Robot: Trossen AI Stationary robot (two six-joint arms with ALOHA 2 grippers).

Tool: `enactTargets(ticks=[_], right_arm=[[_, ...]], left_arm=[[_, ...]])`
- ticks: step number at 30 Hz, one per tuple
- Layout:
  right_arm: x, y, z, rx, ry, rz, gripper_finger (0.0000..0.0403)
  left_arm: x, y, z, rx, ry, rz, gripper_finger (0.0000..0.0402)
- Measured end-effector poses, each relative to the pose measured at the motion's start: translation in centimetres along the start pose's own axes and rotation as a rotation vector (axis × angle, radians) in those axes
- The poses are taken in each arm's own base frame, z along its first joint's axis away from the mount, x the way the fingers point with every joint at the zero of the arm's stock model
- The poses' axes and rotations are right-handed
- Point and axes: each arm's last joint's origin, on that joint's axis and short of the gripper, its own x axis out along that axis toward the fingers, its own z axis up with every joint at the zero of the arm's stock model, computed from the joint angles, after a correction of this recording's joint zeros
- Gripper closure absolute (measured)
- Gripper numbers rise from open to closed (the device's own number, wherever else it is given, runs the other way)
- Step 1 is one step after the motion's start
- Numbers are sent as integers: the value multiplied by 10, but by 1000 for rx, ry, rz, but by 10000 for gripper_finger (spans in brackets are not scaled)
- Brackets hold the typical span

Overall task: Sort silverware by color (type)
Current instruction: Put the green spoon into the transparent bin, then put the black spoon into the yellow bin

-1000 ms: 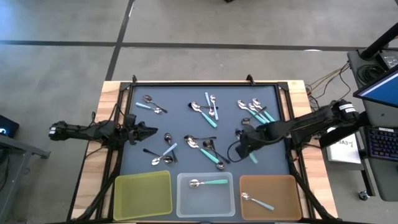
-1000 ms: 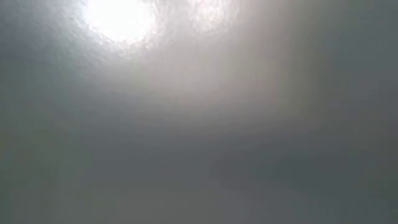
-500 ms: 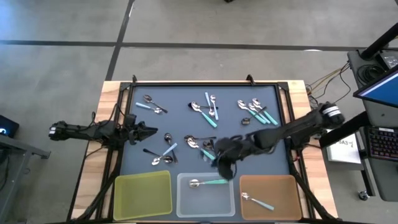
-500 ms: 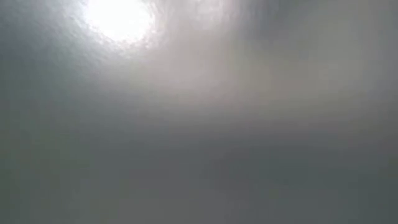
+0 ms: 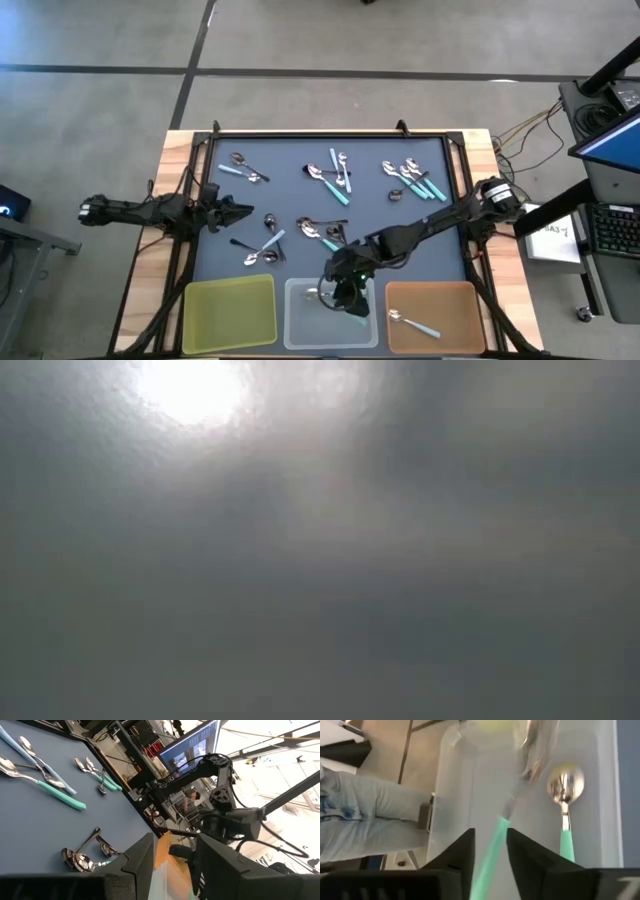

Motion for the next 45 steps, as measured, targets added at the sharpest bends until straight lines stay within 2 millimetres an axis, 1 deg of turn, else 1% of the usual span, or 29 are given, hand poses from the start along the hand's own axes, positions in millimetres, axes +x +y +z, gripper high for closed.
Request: enactTargets(ticks=[3, 6, 9, 13, 17, 21, 28, 33, 45], right_arm=[[-4, 0, 1, 11, 26, -20, 261], [-14, -1, 5, 35, 39, -66, 250], [-30, -7, 11, 92, 5, -214, 252], [-46, -35, 8, 213, 33, -460, 266], [-57, -67, 4, 333, 94, -560, 277], [-49, -96, -6, 420, 146, -616, 280], [-30, -121, -13, 451, 220, -640, 278], [-21, -128, -18, 459, 252, -651, 282], [-24, -127, -17, 459, 247, -648, 282]], left_arm=[[0, 0, 0, 0, 0, 0, 269], [0, 0, 0, 0, 0, 0, 269], [0, 0, 0, 0, 1, 1, 269], [0, 0, 0, 0, 0, 1, 269], [0, 0, 0, 0, 1, 1, 269], [0, 0, 0, 0, 1, 1, 269], [0, 0, 0, 0, 1, 1, 269], [0, 0, 0, 0, 0, 0, 269], [0, 0, 0, 0, 1, 1, 269]])
